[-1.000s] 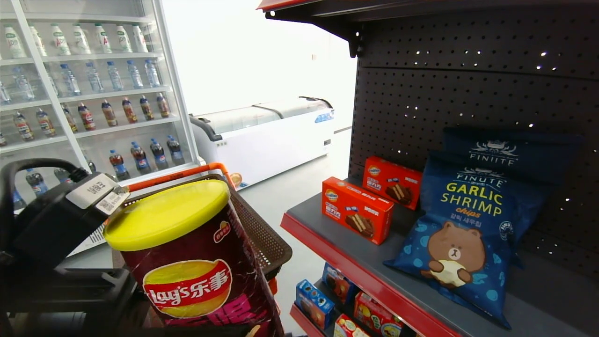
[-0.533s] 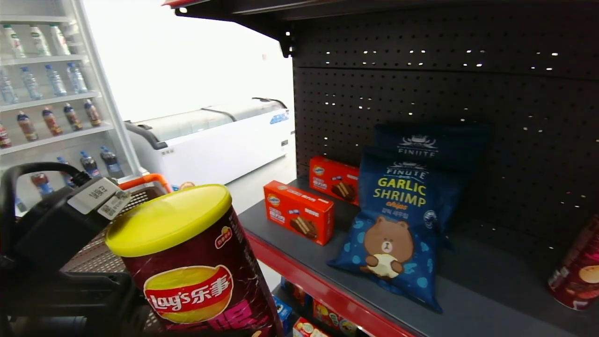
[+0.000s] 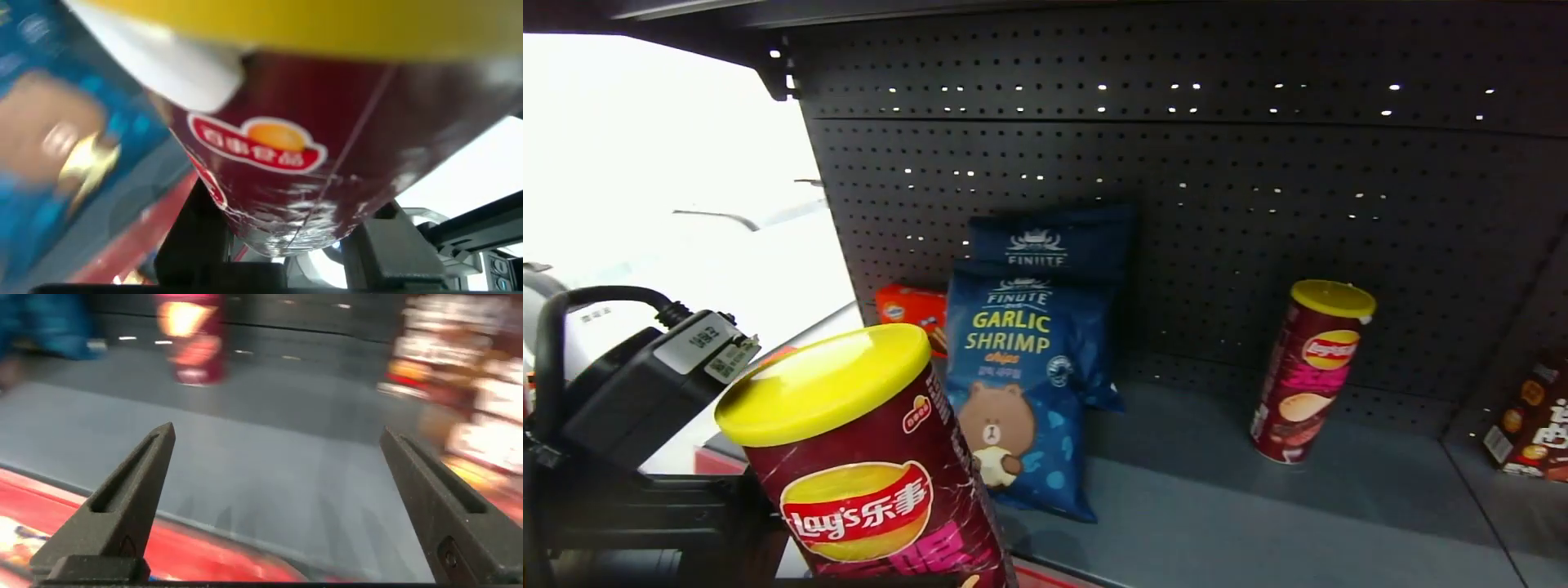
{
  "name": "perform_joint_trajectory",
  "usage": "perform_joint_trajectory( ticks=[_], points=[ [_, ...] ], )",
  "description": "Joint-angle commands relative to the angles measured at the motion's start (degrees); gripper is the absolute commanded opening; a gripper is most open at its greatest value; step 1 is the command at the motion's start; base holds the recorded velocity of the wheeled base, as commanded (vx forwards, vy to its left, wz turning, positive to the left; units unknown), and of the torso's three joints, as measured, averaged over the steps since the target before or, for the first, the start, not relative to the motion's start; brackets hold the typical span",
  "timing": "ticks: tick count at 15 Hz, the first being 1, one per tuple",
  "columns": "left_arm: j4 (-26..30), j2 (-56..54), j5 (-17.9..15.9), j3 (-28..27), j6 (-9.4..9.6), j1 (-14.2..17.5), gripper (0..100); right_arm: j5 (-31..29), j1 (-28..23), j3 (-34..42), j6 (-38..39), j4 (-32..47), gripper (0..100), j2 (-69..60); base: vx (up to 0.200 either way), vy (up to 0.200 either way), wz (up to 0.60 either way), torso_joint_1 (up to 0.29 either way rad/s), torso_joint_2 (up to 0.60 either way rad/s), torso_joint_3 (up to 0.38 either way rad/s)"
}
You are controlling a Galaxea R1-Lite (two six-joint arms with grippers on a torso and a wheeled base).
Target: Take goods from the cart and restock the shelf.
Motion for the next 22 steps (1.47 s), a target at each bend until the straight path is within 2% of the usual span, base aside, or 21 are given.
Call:
perform_joint_trajectory(
  ticks=[1, 4, 20, 22],
  points=[
    [0.0, 0.1, 0.0, 0.1, -0.04, 0.1, 0, 0.0, 0.0, 0.0, 0.0, 0.0, 100, 0.1, 0.000, 0.000, -0.60, -0.002, 0.00, 0.007],
    [0.0, 0.1, 0.0, 0.1, -0.04, 0.4, 0, 0.0, 0.0, 0.0, 0.0, 0.0, 100, 0.1, 0.000, 0.000, -0.60, 0.002, 0.00, 0.002],
    [0.1, 0.1, 0.3, 0.8, -0.13, 1.1, 0, 0.3, 0.1, 0.0, -0.3, 0.2, 100, 0.2, 0.000, 0.000, -0.04, 0.000, 0.00, 0.000],
    [0.0, -0.1, 0.3, 1.0, -0.04, 1.0, 0, -2.7, -0.7, 0.0, 0.1, -0.2, 100, 1.7, 0.000, 0.000, 0.00, 0.000, 0.00, 0.000]
  ],
)
